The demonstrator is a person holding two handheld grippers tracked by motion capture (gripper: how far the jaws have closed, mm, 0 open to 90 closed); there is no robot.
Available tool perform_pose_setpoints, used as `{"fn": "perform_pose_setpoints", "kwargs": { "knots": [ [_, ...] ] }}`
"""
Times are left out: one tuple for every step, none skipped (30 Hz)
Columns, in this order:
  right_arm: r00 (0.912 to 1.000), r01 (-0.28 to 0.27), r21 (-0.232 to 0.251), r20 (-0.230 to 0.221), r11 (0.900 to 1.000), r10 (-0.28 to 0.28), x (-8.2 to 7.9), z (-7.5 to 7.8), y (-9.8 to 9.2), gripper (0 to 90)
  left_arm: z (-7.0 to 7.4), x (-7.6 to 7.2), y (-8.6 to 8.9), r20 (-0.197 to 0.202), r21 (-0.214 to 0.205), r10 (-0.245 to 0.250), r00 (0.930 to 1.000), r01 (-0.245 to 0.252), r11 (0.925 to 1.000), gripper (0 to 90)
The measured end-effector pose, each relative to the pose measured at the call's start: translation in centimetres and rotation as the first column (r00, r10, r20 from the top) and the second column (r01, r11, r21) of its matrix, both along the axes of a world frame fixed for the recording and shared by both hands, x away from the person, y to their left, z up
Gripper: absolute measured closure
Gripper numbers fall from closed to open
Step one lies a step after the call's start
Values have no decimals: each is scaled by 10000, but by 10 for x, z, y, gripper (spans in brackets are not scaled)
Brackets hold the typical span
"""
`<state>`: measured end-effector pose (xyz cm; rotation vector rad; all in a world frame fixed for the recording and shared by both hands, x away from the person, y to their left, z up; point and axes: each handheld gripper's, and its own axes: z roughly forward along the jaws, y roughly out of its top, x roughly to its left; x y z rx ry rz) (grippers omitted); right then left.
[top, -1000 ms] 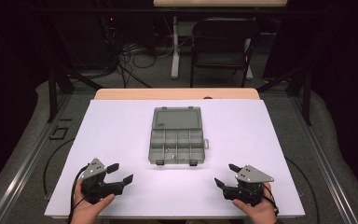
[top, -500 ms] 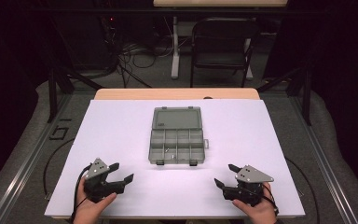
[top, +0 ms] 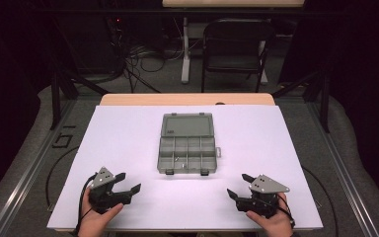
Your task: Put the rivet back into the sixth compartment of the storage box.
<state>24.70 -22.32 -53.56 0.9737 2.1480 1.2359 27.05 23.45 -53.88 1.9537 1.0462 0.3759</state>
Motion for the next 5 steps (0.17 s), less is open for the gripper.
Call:
{"fn": "perform_pose_setpoints", "kwargs": {
  "knots": [
    [10000, 3, -5, 3, 10000, -3, 0, 0, 0, 275, 0, 0, 0, -42, 36, -20, 10000, 20, 10000, 258],
    [10000, 4, -5, 4, 10000, -4, 0, 0, 0, 275, -1, 1, 0, -74, 49, 4, 10000, -4, 10000, 258],
    [10000, 6, -15, 0, 10000, -6, 0, 0, 0, 275, -1, 1, 0, -98, 73, 54, 9999, -53, 10000, 258],
    [10000, -19, 23, 15, 10000, 19, 0, 0, 0, 275, -2, 1, 1, -120, 103, 68, 9999, -67, 9999, 256],
    [10000, -19, -2, 16, 10000, 19, 0, -1, 0, 275, -2, 2, 1, -170, 120, 110, 9998, -108, 9999, 252]
  ]
}}
